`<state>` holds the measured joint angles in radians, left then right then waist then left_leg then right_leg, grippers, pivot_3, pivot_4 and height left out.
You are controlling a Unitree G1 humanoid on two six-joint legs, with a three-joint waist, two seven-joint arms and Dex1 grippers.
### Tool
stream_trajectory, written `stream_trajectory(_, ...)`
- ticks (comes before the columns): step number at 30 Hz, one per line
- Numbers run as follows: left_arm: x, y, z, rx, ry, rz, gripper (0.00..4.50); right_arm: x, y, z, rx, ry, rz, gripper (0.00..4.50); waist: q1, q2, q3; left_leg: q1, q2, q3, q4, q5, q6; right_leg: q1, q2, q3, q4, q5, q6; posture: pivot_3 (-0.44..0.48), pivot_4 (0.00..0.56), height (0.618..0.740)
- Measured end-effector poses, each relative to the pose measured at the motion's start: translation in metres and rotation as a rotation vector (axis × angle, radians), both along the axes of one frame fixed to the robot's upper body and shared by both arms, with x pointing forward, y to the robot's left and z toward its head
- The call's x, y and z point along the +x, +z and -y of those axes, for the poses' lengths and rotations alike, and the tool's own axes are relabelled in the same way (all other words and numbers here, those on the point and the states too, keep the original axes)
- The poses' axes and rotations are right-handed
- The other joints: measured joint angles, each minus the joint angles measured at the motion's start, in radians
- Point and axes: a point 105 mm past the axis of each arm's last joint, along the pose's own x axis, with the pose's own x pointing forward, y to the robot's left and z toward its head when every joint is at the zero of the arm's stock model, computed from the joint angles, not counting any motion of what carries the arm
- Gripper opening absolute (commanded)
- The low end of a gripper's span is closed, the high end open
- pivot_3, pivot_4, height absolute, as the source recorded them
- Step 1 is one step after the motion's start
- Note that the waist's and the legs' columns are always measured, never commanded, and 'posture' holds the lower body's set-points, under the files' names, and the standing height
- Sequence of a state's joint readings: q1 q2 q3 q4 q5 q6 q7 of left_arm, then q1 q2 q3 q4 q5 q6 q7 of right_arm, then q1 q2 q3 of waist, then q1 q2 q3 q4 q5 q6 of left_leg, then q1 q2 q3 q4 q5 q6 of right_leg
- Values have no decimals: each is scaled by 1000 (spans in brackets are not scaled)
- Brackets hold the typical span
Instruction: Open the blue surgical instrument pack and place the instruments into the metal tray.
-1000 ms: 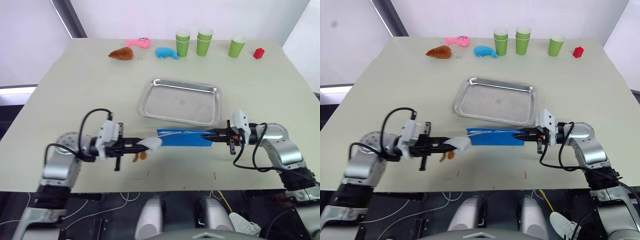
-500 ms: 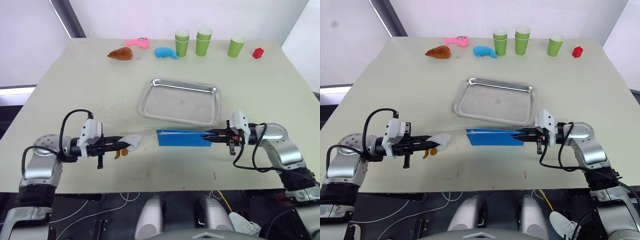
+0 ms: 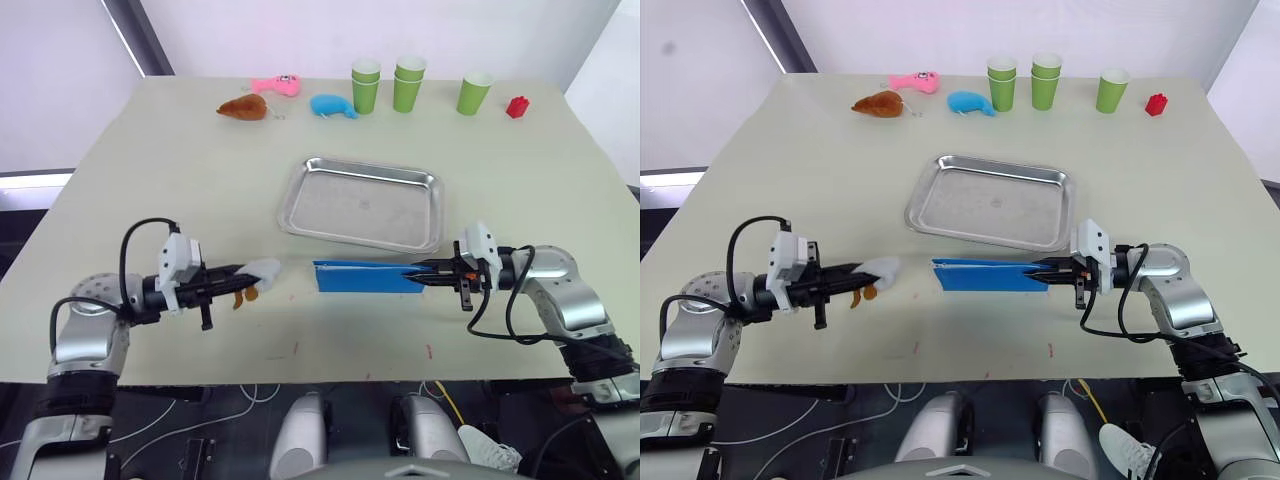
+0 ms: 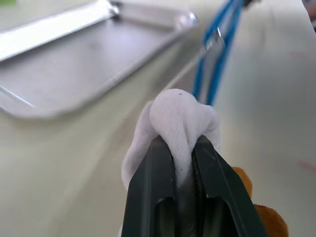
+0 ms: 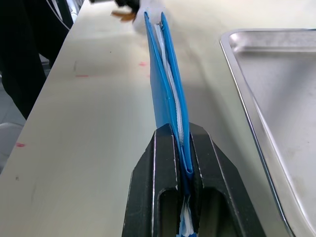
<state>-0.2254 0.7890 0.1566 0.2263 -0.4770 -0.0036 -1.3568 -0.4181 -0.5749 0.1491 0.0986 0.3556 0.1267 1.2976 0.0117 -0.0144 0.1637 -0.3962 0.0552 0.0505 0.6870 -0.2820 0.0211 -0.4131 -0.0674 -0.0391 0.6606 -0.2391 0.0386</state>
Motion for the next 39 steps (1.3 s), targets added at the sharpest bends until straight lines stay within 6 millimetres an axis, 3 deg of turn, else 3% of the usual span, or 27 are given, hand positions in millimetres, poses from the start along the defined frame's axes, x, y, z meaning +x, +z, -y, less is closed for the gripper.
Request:
stream_trajectory(4, 9, 24, 8, -70, 13, 88, 15, 1, 0, 0, -1, -2, -6, 0, 0, 0, 0, 0, 0, 0, 0, 0, 0, 0, 0, 0, 0, 0, 0, 0, 150, 739)
stream_trajectory(10, 12, 40, 17, -125, 13, 124, 15, 4, 1, -1, -5, -9, -31, 0, -1, 0, 0, 0, 0, 0, 0, 0, 0, 0, 0, 0, 0, 0, 0, 0, 150, 739)
stream_trajectory(20, 3, 26, 4, -124, 59, 71, 15, 5, 1, -2, -7, -18, -44, 0, -2, 0, 0, 0, 0, 0, 0, 0, 0, 0, 0, 0, 0, 0, 0, 0, 150, 739)
stream_trajectory(25, -10, 7, -12, -139, 136, 12, 15, 4, 1, -2, -8, -14, -47, 0, -5, 0, 0, 0, 0, 0, 0, 0, 0, 0, 0, 0, 0, 0, 0, 0, 150, 739)
stream_trajectory(32, -20, 1, -16, -149, 158, -2, 15, 6, 1, -4, -11, -8, -51, 0, -8, 0, 0, 1, 0, 0, 0, 0, 0, 0, 0, 0, 0, 0, 0, 0, 150, 739)
stream_trajectory(39, -25, -28, -21, 1, 163, -53, 15, 6, 0, -6, -13, 0, -51, 0, -13, 0, 0, 1, 0, 0, 0, 0, 0, 0, 0, 0, 0, 0, 0, 0, 150, 739)
